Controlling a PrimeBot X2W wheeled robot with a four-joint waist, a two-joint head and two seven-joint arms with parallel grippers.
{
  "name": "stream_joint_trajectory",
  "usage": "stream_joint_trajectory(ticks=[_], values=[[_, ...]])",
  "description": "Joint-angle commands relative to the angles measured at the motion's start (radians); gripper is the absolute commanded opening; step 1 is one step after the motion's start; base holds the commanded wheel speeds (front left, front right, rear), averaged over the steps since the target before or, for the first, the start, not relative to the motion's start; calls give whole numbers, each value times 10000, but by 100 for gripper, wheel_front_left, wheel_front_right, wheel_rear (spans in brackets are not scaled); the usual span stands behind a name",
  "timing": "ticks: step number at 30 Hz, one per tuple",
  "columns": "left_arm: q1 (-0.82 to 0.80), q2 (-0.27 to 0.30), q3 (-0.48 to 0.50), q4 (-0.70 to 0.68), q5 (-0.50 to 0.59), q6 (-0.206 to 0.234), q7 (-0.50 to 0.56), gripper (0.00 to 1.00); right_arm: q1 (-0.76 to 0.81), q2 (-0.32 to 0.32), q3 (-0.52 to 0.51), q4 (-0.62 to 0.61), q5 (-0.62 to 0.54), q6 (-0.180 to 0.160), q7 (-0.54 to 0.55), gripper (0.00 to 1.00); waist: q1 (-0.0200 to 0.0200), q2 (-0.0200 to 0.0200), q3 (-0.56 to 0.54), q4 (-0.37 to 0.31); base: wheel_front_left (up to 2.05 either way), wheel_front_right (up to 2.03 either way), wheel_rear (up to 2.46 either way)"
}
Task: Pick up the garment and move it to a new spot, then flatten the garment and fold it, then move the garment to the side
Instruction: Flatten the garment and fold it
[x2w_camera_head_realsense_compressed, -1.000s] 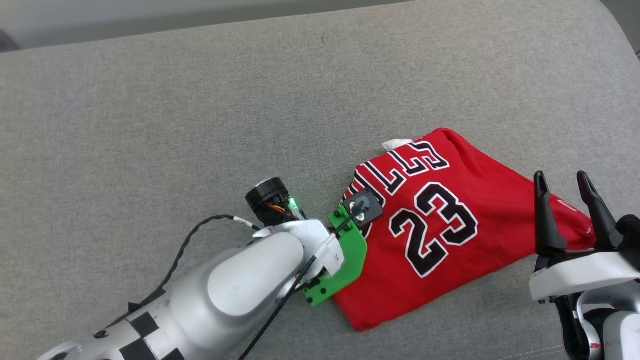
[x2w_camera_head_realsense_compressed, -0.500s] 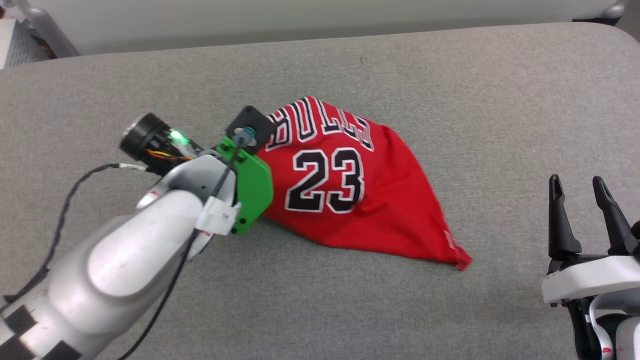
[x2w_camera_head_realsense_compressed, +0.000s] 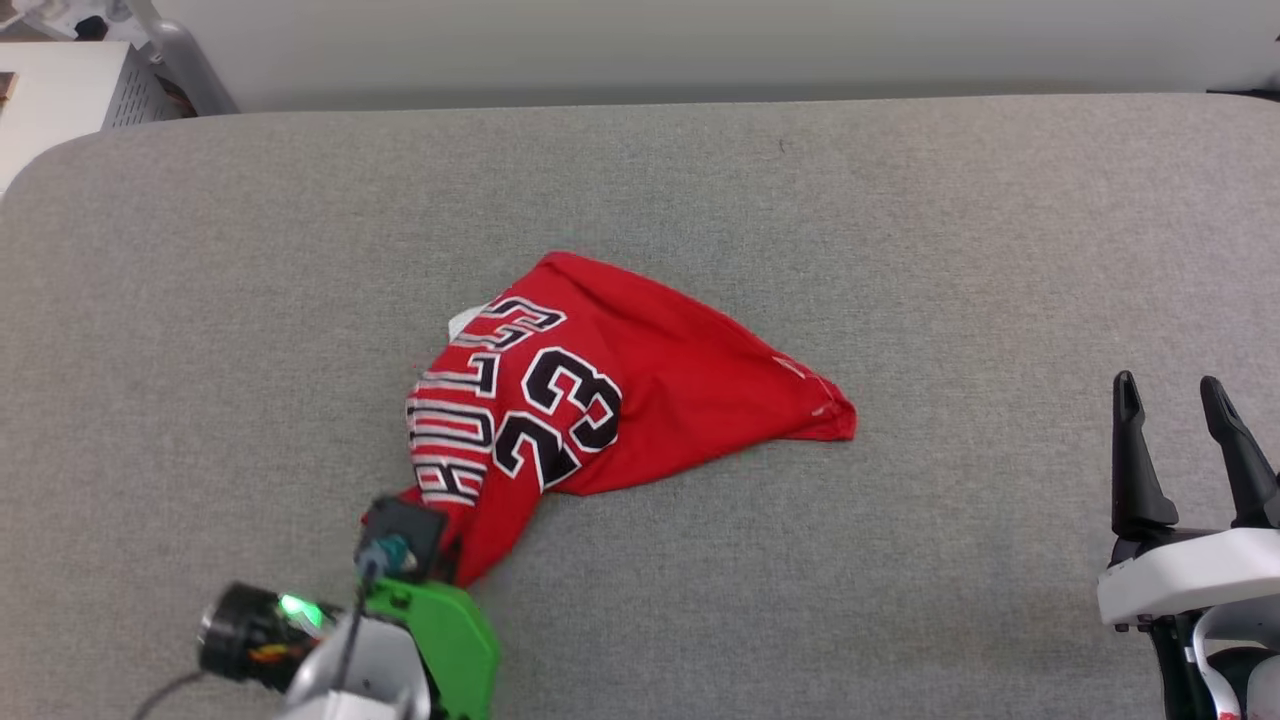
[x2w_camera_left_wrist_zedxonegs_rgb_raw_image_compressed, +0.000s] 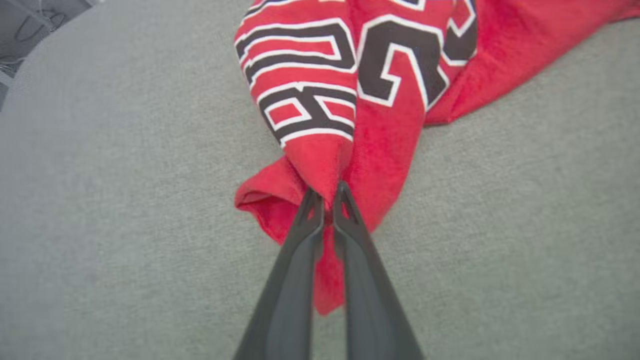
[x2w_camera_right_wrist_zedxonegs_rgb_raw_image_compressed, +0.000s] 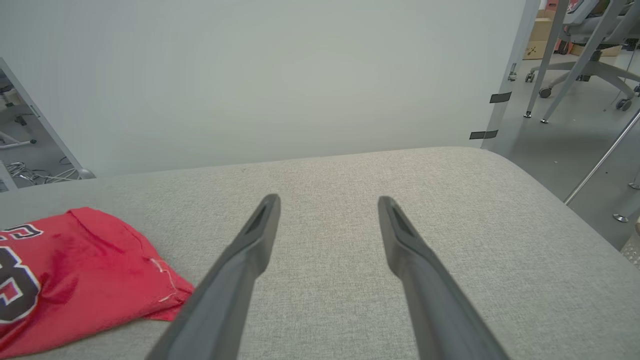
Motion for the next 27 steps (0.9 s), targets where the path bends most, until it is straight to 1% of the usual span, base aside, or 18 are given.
stream_joint_trajectory(ticks=[1,2,5,9,12,13,14,16,21,25,27], values=[[455,-460,-133,21,-185,82,-282,0,36,-4,0,-58,53,-7,50,100,-1,0,-93,67,0,0,0],[682,-703,-215,106,-328,69,-409,0,35,-4,13,-60,50,-7,70,100,-1,0,-111,83,0,0,0],[1214,-1497,-393,667,-778,-184,-947,0,46,-4,46,-70,32,-7,122,100,-1,0,-182,122,0,0,0],[1592,-2294,-289,1554,-1279,-446,-1654,0,87,-3,135,-79,25,-7,174,100,-1,0,-289,125,0,0,0],[1666,-2666,-83,1994,-1530,-674,-2206,0,127,-3,135,-124,25,-7,215,100,-1,0,-360,147,0,0,0],[1640,-2763,20,2092,-1549,-708,-2446,47,142,-3,127,-146,15,-7,236,100,-1,0,-393,155,0,0,0],[1587,-2813,103,2131,-1522,-735,-2660,100,151,-3,118,-162,8,-7,256,100,-1,0,-419,168,0,0,0],[1440,-2883,354,2115,-1421,-733,-3202,100,174,-3,89,-202,-16,-7,295,100,-1,0,-496,208,0,0,0],[1220,-2824,959,1745,-1120,-500,-4336,100,237,-3,91,-264,-48,-7,387,100,-1,0,-713,267,0,0,0],[1240,-2712,1384,1360,-1072,-284,-4872,100,277,-3,141,-323,-39,-7,433,100,-1,0,-809,286,0,0,0],[1234,-2574,1625,1185,-1117,-182,-4966,100,289,-3,150,-358,-29,-7,445,100,-1,0,-817,302,0,0,0]])
